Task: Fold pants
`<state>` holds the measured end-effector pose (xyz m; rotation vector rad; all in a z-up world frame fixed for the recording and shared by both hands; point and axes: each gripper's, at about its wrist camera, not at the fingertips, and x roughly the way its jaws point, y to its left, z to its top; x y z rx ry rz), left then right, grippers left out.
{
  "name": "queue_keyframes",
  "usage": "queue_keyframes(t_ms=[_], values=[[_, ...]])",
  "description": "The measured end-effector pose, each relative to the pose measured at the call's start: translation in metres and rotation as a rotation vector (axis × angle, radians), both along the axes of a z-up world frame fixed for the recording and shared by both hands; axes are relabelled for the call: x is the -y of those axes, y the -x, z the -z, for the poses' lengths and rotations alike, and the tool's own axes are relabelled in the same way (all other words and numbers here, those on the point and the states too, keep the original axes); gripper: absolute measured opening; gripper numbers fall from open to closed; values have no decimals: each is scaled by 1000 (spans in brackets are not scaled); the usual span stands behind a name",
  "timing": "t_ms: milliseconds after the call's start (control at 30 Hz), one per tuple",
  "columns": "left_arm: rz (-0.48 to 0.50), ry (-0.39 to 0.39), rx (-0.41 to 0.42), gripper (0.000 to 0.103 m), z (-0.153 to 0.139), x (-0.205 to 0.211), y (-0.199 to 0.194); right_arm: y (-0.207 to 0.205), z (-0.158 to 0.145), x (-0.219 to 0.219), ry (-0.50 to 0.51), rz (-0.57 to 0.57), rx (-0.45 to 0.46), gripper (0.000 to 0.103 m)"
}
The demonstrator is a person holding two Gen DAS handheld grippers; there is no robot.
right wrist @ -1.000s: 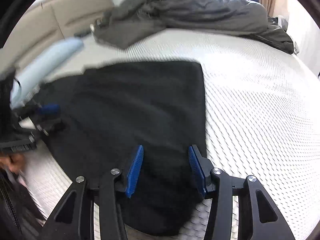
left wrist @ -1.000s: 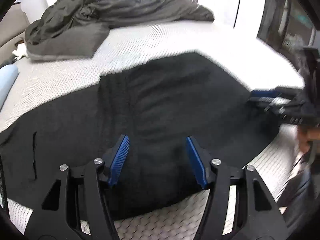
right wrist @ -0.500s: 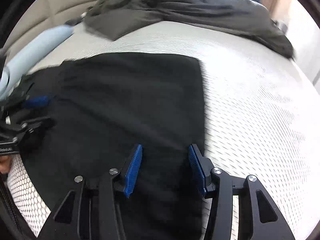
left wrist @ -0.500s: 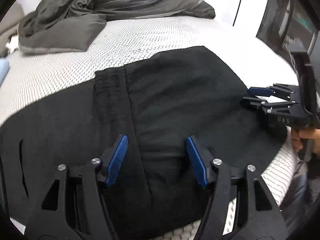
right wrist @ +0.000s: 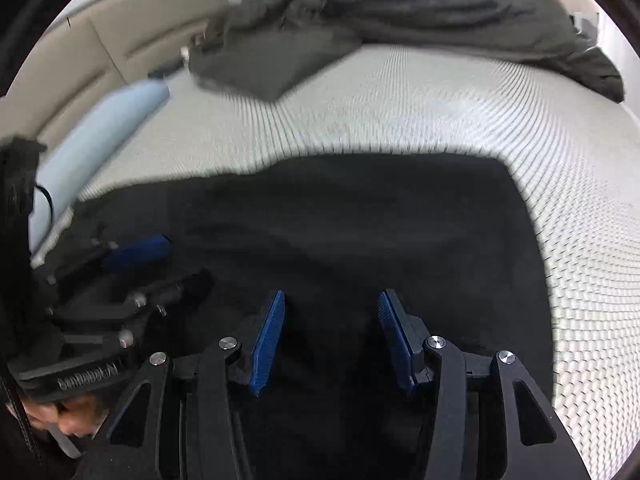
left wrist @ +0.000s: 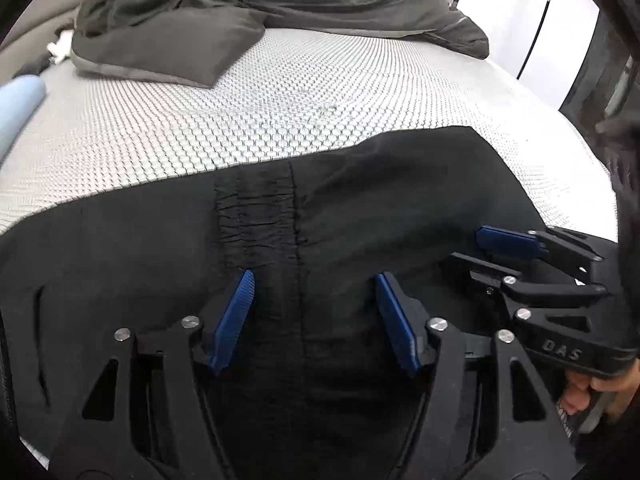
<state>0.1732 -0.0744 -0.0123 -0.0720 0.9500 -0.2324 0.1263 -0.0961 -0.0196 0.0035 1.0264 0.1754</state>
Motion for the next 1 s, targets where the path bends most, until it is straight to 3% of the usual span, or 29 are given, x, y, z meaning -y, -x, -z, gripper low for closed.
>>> queue_keyframes(t_ms=[67, 133, 200, 367, 567, 600, 633, 667, 733, 867, 900, 933, 967, 1000], values=[[10, -14, 5, 64, -3, -3, 3, 0, 2, 5, 106, -5, 20, 50], [-6, -32, 1, 65, -4, -12, 9, 1, 5, 17, 248, 63, 39, 50], [-45, -11, -16, 65, -6, -27, 15, 9, 5, 42, 279, 130, 36, 50], [-113, -27, 50, 65, -26, -64, 52, 48, -18, 115, -151, 168, 16, 52], [-290, 80, 115, 65, -48, -142, 94, 55, 11, 152, -534, 221, -69, 51], [-329, 93, 121, 65, -49, -155, 97, 51, 15, 151, -579, 217, -74, 47], [-362, 106, 122, 65, -49, -166, 99, 44, 18, 148, -618, 211, -78, 35], [-393, 122, 116, 65, -48, -180, 100, 34, 21, 145, -624, 207, -84, 32], [-454, 150, 100, 65, -45, -202, 105, 19, 14, 129, -545, 177, -38, 9], [-548, 196, 67, 65, -35, -241, 121, 21, -14, 115, -442, 162, 56, 9], [-559, 196, 63, 65, -32, -249, 127, 17, -7, 110, -353, 170, 36, 14], [-570, 190, 57, 65, -29, -257, 132, 14, 3, 105, -298, 180, -4, 26], [-580, 182, 52, 65, -27, -264, 135, 9, 19, 103, -278, 193, -70, 28], [-592, 177, 48, 65, -25, -272, 142, 10, 21, 105, -305, 208, -61, 28]])
